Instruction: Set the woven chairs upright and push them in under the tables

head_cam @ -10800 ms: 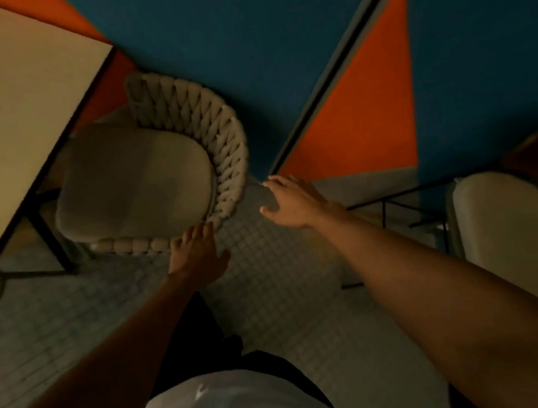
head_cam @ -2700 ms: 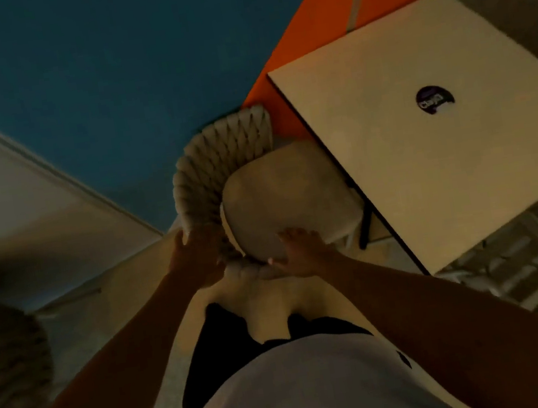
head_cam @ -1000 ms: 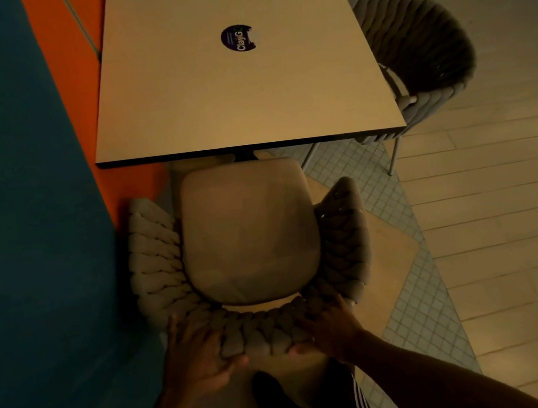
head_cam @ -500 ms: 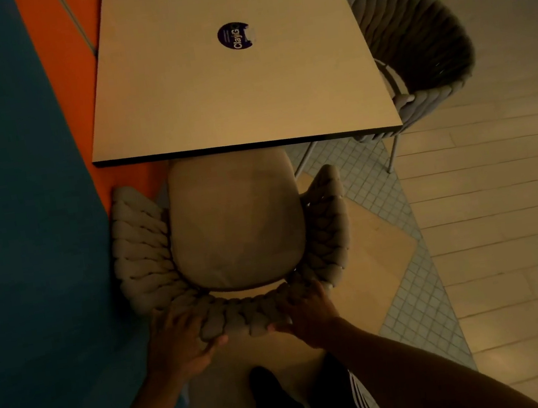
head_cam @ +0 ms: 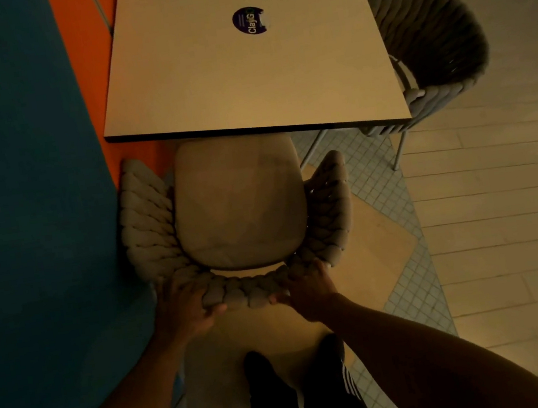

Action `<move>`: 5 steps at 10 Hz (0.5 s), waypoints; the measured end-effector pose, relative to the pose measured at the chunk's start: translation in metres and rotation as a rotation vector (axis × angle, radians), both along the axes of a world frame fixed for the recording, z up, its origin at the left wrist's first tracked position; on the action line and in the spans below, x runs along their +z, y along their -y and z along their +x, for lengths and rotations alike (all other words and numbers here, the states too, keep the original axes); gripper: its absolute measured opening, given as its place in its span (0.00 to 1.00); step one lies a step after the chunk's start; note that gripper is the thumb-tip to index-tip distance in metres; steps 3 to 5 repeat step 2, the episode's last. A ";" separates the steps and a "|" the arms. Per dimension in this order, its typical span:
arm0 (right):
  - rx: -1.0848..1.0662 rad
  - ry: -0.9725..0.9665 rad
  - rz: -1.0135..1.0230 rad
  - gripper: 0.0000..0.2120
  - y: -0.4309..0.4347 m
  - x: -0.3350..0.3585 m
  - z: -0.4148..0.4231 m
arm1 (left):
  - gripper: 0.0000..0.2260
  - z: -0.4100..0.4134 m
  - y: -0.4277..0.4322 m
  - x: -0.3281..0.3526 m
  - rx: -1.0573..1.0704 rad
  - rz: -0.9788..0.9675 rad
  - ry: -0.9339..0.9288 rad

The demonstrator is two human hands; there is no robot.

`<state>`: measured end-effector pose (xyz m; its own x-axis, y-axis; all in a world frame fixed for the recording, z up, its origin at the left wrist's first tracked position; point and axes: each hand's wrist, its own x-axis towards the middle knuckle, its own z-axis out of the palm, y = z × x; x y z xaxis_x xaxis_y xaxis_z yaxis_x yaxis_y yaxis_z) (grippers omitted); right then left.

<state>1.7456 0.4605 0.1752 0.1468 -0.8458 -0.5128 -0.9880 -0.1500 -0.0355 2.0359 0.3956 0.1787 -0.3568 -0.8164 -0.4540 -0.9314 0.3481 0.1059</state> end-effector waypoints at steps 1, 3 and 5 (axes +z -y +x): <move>0.027 0.039 0.080 0.42 -0.008 0.023 -0.007 | 0.31 -0.015 -0.007 0.017 0.113 0.060 -0.006; 0.007 0.089 0.145 0.37 -0.014 0.056 -0.017 | 0.30 -0.037 -0.010 0.033 0.084 0.097 -0.024; 0.007 0.089 0.145 0.37 -0.014 0.056 -0.017 | 0.30 -0.037 -0.010 0.033 0.084 0.097 -0.024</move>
